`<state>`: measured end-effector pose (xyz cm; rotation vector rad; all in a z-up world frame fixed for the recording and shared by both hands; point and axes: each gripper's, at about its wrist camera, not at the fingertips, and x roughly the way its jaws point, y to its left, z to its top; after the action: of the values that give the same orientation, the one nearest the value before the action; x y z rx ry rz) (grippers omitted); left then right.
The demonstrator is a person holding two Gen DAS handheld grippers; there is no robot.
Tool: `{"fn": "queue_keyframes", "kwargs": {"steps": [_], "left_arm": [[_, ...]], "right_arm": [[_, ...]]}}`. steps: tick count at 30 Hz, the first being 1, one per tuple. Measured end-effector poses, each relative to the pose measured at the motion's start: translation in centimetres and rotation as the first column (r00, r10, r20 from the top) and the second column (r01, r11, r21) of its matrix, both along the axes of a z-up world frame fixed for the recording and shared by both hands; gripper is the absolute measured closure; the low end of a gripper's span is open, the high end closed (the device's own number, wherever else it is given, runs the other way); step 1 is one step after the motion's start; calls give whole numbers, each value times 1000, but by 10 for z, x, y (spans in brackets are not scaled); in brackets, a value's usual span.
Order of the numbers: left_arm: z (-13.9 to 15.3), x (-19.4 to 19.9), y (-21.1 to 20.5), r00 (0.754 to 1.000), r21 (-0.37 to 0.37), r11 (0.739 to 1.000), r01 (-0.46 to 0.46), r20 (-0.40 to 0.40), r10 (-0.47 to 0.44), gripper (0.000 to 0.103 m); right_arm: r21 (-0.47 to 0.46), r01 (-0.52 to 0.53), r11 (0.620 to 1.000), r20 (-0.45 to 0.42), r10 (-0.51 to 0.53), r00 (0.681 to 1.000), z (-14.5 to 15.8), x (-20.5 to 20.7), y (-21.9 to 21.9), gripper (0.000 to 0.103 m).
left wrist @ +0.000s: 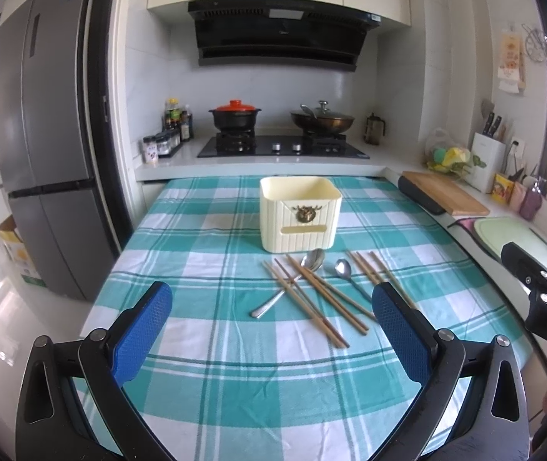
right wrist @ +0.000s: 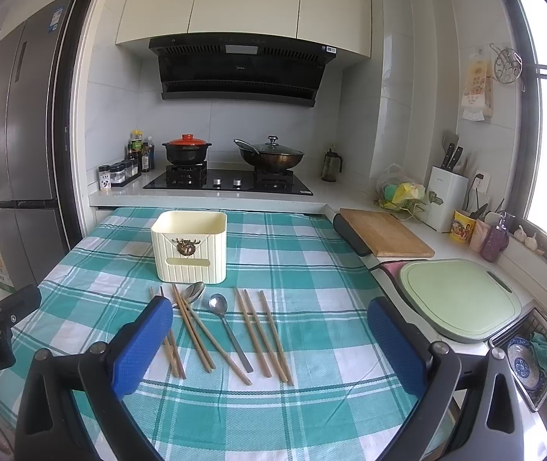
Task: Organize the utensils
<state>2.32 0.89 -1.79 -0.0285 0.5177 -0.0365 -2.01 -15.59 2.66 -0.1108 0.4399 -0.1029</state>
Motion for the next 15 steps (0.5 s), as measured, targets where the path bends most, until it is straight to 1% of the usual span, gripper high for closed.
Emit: {"fn": "queue_keyframes", "kwargs": {"steps": [5, 10, 15], "left_arm": [[-1, 2, 2, 1000, -1, 1000, -9, -9, 9, 0], [-2, 3, 5, 1000, -20, 1000, -7, -14, 7, 0], [-3, 3, 6, 1000, -18, 1000, -7, -15, 7, 0]], "right_arm": [[2, 0, 1000, 1, 0, 1000, 0, 0, 0, 0], [1, -6, 1000, -5, 6, 1000, -4, 5, 4, 0], [3, -7, 1000, -6, 7, 1000, -6, 6, 5, 0]]}}
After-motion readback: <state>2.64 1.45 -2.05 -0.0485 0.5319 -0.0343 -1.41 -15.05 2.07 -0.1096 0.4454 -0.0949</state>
